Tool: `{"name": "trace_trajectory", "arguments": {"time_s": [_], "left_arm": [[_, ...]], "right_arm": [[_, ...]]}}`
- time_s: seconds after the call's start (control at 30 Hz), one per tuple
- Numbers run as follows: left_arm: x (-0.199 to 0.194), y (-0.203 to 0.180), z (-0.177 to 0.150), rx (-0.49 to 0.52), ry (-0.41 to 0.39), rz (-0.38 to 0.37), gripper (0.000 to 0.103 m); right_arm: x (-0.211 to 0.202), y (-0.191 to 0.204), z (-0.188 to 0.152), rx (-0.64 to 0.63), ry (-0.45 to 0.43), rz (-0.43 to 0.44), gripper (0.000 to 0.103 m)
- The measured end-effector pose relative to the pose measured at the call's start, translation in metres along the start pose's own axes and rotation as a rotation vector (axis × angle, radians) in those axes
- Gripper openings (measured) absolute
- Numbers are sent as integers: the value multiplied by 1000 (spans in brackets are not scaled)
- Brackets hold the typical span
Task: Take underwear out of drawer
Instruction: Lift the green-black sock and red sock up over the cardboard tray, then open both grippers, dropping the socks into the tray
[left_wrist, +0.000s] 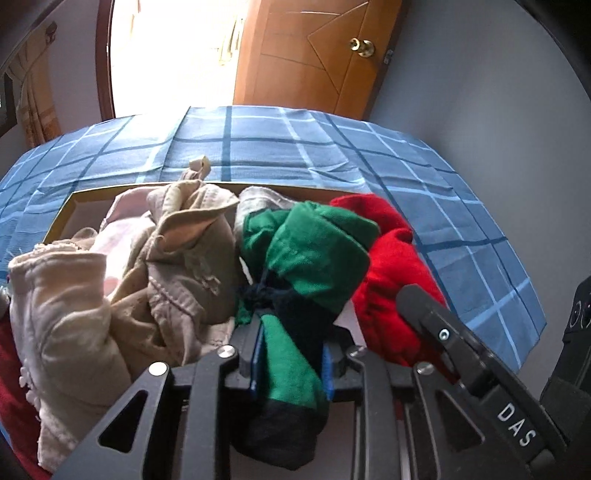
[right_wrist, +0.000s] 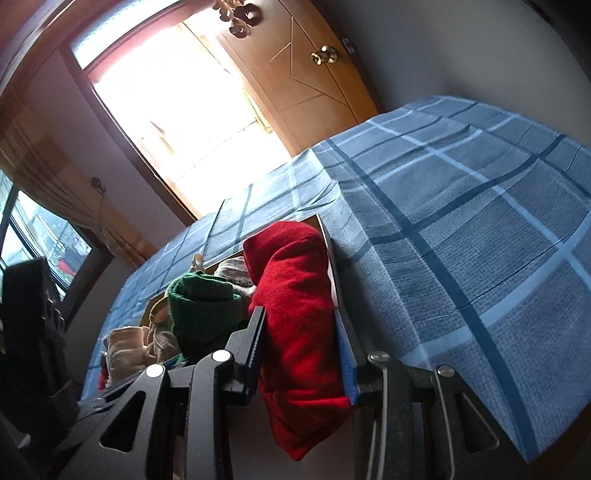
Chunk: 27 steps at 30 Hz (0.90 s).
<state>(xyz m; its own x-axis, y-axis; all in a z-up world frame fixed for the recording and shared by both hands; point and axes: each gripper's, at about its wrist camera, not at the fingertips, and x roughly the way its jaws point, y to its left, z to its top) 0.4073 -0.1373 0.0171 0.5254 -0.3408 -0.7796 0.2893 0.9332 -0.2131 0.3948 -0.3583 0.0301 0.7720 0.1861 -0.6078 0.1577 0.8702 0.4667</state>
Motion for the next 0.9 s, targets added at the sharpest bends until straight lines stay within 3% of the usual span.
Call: {"name": "trace_trajectory", "arguments": {"time_s": [0.1,0.17,0.27,0.33,0.43,0.57,0.73,0.9], "left_arm": [[3,-3,0,26,3,0,29],[5,-10,-1,76,4,-1,44],[5,-26,-8,153,-15,51,51],[1,-28,-9,149,-23,64,52],[-10,-27,-12,132,-38,37,65],[-26,-28,-17,116,-68,22,83],[-50,-35,-27,153,-165,132,100],[-75,-31,-39,151,-229,164,101]], "right_arm": [[7,-5,0,28,13,37,39],[7,-9,0,52,3,68,41],[6,-9,1,63,7,102,48],[5,-7,1,55,15,110,50],[-3,-10,-1,76,-1,134,56],[-25,-10,-6,79,-68,159,57],[-48,-5,-9,44,-116,146,57],[-71,-3,-15,13,-160,77,58]]}}
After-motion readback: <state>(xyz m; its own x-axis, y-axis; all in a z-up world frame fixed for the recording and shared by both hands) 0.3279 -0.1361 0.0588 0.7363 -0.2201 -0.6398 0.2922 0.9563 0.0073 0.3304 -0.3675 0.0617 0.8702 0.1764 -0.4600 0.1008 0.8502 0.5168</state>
